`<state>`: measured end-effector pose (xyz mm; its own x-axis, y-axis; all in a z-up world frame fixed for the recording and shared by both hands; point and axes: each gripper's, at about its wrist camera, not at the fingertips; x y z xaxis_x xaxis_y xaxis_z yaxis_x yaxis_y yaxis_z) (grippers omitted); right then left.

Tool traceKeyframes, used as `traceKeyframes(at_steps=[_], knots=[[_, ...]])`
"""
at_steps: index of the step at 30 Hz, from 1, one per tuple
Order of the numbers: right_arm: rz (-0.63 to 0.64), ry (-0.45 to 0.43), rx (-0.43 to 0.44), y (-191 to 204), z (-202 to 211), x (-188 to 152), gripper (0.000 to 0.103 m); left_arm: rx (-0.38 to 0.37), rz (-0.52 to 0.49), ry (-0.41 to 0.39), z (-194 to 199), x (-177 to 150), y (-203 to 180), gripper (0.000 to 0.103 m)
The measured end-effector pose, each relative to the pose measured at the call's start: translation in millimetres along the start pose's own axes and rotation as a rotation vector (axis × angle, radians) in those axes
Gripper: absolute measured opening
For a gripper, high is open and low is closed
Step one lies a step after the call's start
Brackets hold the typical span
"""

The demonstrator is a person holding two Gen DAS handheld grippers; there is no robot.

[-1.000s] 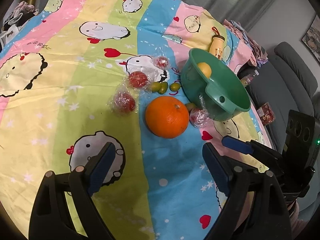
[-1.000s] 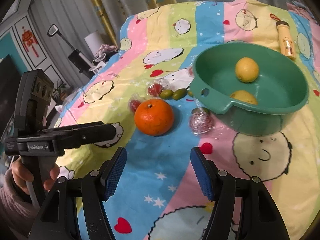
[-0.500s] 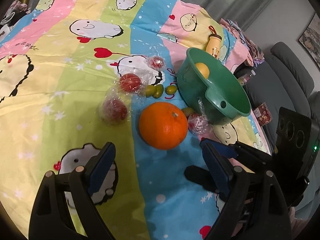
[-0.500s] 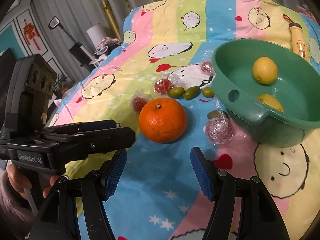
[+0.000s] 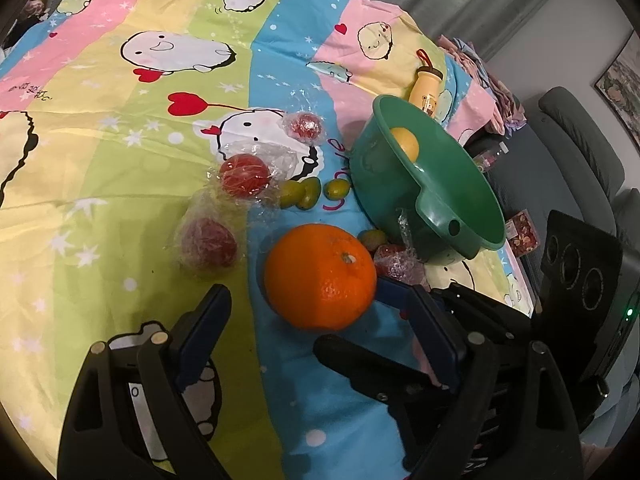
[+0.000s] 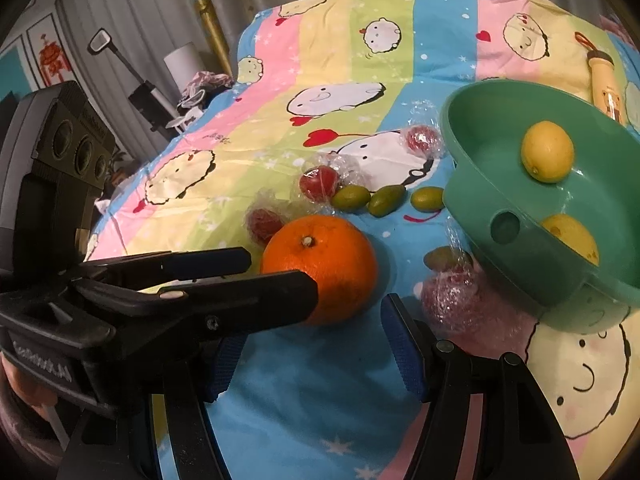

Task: Organize fruits
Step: 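Close the left gripper around the orange and lift it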

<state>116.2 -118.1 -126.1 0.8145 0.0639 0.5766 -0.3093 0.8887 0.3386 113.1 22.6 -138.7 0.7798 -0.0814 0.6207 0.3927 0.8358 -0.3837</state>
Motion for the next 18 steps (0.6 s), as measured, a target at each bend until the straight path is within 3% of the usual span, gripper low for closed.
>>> traceKeyframes(at_steps=[5, 13, 18], knots=[[0.019, -0.002, -0.02, 3.6, -5.4, 3.9, 0.067, -0.006, -0.017, 0.002, -4.7, 4.8, -2.3, 0.087], [0.032, 0.0, -0.032, 5.3, -10.3, 7.7, 0.067, -0.006, -0.009, 0.002, -8.9, 6.9, -1.2, 0.074], [0.033, 0.0, -0.032, 5.7, -10.6, 8.0, 0.067, -0.004, -0.016, 0.002, -9.5, 7.6, -2.8, 0.072]])
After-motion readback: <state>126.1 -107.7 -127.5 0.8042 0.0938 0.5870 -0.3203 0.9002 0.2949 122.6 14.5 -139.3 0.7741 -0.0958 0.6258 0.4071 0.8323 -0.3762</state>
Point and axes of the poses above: each gripper's, at about its wrist camera, not at the fingertips, and z roughly against the way its jaws point, y to its left, x to its top, and after that the axes turned 11 degrees about -z, right-handed
